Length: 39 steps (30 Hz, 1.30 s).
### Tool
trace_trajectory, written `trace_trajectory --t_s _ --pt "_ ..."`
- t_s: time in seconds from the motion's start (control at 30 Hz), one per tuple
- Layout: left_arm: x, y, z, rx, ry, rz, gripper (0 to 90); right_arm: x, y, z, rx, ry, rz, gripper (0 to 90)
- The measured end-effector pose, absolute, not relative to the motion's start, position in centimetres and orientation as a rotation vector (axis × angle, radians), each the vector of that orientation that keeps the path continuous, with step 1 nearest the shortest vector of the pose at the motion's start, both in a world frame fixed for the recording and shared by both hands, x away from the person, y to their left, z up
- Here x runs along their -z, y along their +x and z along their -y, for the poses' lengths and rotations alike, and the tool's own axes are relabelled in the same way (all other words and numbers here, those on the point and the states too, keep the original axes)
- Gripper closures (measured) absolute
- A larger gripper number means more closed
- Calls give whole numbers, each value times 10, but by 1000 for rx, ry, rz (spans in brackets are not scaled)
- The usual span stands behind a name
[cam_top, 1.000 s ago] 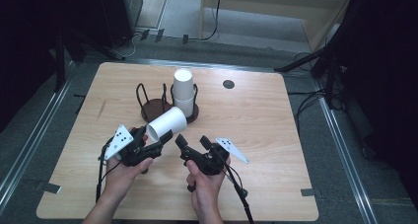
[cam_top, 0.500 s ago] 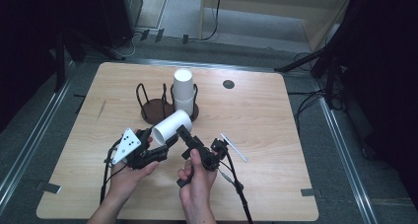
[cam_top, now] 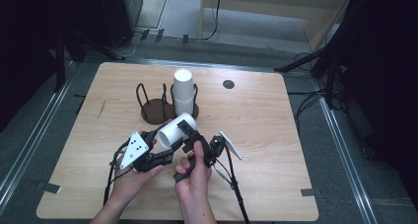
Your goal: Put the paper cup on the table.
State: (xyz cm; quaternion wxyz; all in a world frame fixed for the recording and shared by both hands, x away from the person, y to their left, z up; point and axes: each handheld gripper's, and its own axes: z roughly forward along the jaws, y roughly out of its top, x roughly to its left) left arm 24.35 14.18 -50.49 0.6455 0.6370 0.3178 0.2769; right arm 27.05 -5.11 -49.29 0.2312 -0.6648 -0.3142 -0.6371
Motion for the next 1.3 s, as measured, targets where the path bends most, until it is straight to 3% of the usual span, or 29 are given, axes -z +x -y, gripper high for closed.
trace_trajectory --t_s 0.43,0.77,0.93,1.2,1.3 --pt "504 241 -137 -642 1469 -678 326 499 279 52 1705 -1831 815 13" --pt "505 242 -138 -623 1476 -669 322 501 280 51 1725 -1799 775 174" --pt "504 243 -141 -599 1513 -680 318 504 280 51 1725 -1784 769 202" --pt "501 242 -148 -571 1512 -706 276 505 278 47 1747 -1758 789 239" --pt "499 243 -154 -506 1524 -769 169 502 277 50 1784 -1780 818 240"
